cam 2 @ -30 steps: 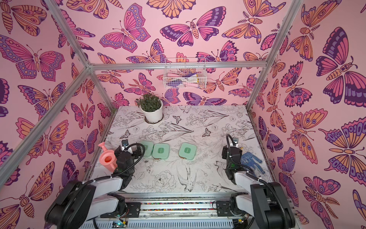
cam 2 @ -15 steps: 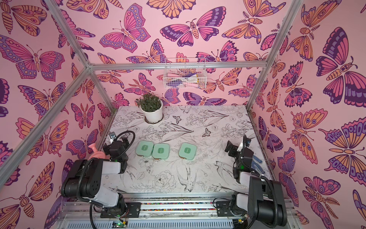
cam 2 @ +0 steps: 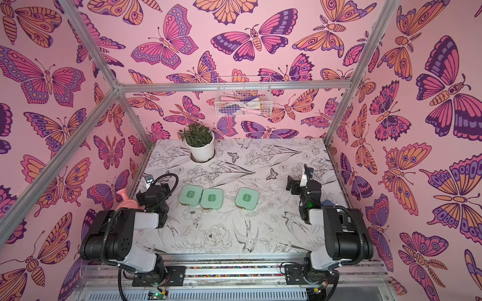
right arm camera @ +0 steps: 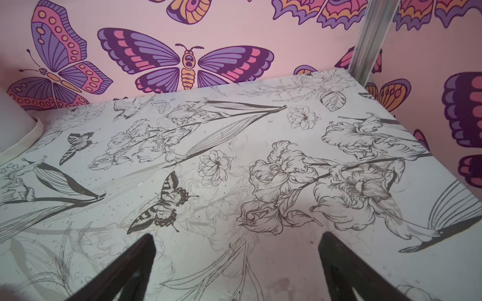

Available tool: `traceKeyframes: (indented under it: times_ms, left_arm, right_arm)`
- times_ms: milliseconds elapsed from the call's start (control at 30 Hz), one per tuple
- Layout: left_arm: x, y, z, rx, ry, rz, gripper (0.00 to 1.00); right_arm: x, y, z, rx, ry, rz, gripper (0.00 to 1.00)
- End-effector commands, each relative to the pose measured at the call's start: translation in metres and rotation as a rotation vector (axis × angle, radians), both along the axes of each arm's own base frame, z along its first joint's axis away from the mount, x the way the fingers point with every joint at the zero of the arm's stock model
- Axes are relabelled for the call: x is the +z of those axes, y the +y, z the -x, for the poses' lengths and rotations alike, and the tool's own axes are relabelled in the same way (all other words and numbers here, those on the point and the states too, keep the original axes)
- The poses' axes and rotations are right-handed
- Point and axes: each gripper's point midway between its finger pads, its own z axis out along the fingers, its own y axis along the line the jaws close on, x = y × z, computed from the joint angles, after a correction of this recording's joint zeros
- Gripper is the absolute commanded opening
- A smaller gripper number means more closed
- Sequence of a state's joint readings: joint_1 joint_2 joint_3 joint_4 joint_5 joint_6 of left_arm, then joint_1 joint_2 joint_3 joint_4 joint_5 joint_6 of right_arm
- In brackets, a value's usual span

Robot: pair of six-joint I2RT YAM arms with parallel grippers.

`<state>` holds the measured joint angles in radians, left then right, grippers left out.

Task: Organize nail clipper sets
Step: Reset both arms

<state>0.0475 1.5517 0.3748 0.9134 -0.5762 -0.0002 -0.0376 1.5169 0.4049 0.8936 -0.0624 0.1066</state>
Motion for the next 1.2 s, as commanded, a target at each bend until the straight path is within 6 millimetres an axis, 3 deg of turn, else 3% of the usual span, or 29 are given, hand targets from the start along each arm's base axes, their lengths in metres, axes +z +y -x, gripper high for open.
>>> traceKeyframes:
  times_ms: [0, 33, 67, 100, 1167]
  left_arm:
    - [-0.002, 0.002, 0.003, 0.011, 0.011, -0.006, 1.0]
    - [-0.001, 0.001, 0.002, 0.01, 0.009, -0.006, 1.0]
    - [-0.012, -0.075, -0.027, -0.446, 0.002, 0.16, 1.0]
    - [-0.012, -0.108, -0.029, -0.623, -0.001, 0.227, 1.0]
    - [-0.011, -0.108, -0.029, -0.63, -0.001, 0.213, 1.0]
  right_arm:
    - [-0.016, -0.004, 0.007, -0.007, 0.066, 0.051, 0.99]
    - [-0.016, -0.004, 0.007, -0.007, 0.067, 0.05, 0.99]
    - [-0.015, -0.004, 0.007, -0.007, 0.066, 0.05, 0.99]
    - [-0.016, -0.004, 0.007, -0.007, 0.066, 0.051, 0.99]
    - [-0.016, -0.003, 0.007, -0.007, 0.068, 0.052, 0.99]
